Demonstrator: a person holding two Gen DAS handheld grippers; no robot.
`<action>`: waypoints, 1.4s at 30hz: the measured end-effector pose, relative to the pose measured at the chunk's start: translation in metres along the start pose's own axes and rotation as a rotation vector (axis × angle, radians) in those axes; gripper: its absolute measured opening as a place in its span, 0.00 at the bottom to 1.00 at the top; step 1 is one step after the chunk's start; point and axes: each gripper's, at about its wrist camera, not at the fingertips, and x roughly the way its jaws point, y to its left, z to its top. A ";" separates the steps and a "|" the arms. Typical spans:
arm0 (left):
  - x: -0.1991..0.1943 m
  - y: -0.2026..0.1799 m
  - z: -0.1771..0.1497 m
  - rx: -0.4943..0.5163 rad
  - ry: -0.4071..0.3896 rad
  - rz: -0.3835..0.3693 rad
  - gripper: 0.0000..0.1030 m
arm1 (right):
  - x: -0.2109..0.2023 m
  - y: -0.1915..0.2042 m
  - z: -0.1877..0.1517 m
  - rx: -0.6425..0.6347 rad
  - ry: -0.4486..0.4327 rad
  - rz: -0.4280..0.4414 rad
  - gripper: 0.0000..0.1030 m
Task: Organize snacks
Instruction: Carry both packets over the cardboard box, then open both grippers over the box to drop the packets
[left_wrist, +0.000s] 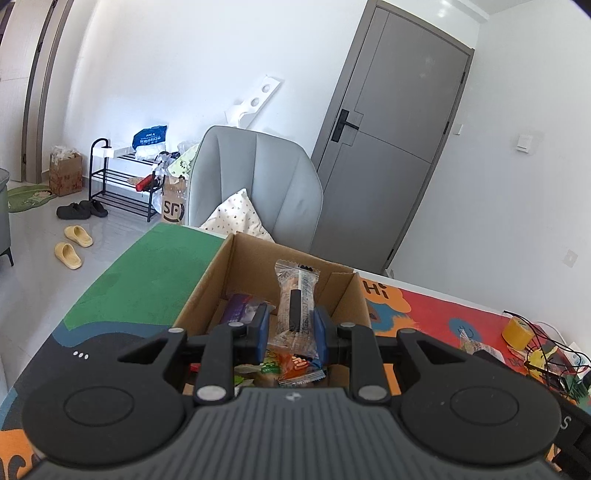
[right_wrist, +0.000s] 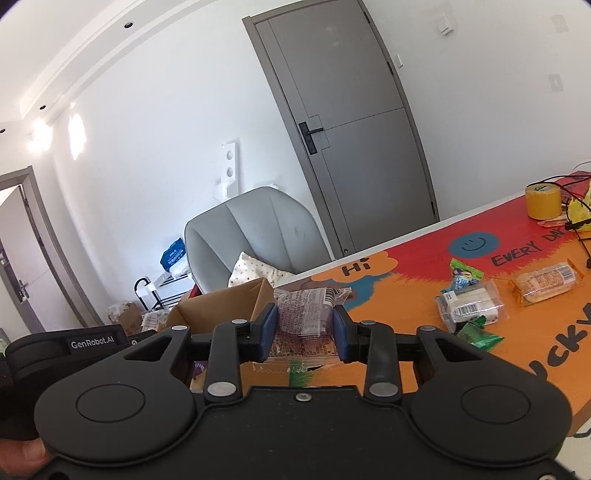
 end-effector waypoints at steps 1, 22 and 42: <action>0.002 0.005 0.000 -0.009 0.004 0.002 0.24 | 0.004 0.004 0.000 -0.007 0.006 0.003 0.32; -0.011 0.075 0.025 -0.110 -0.019 0.077 0.55 | 0.049 0.072 0.008 -0.069 0.059 0.103 0.33; -0.014 0.031 0.009 -0.047 0.025 0.039 0.91 | 0.003 0.013 0.011 0.025 0.046 -0.041 0.78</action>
